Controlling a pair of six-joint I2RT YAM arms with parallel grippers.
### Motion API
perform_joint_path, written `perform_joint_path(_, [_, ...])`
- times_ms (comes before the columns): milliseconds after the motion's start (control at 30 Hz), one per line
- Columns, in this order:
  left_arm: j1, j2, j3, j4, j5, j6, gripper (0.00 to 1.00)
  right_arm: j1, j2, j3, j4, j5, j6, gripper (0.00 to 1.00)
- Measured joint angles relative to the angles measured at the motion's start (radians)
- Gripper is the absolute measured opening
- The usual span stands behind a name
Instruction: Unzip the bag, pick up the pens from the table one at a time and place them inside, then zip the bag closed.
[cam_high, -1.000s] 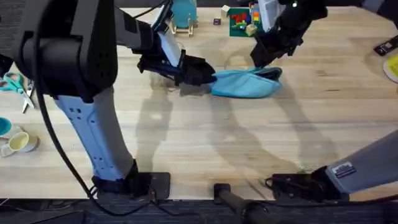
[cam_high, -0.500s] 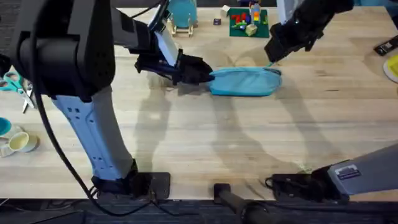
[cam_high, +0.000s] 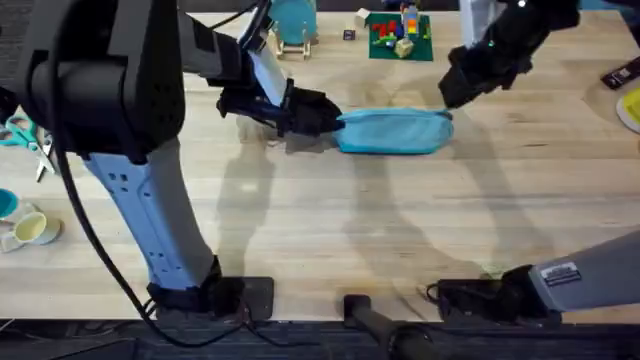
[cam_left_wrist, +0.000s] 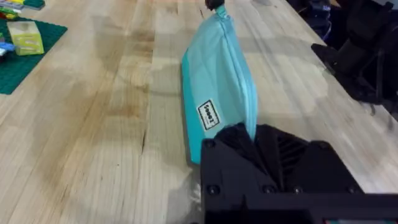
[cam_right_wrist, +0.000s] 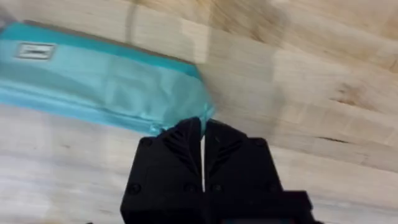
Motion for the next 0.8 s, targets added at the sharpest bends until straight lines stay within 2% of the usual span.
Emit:
perform_joint_path(233, [0.0,0.0,0.0,0.0,0.0,0.0,0.042,-0.085,0.0,-0.012,0.007,0.0,0.0,0.034])
perform_joint_path(467, [0.0,0.0,0.0,0.0,0.002,0.0,0.042,-0.111,0.0,-0.022,0.025,-0.021,0.0,0.035])
perform_joint_path(800, [0.0,0.0,0.0,-0.003,0.003,0.0,0.042,-0.177,0.0,-0.111,0.094,-0.048,0.002,0.035])
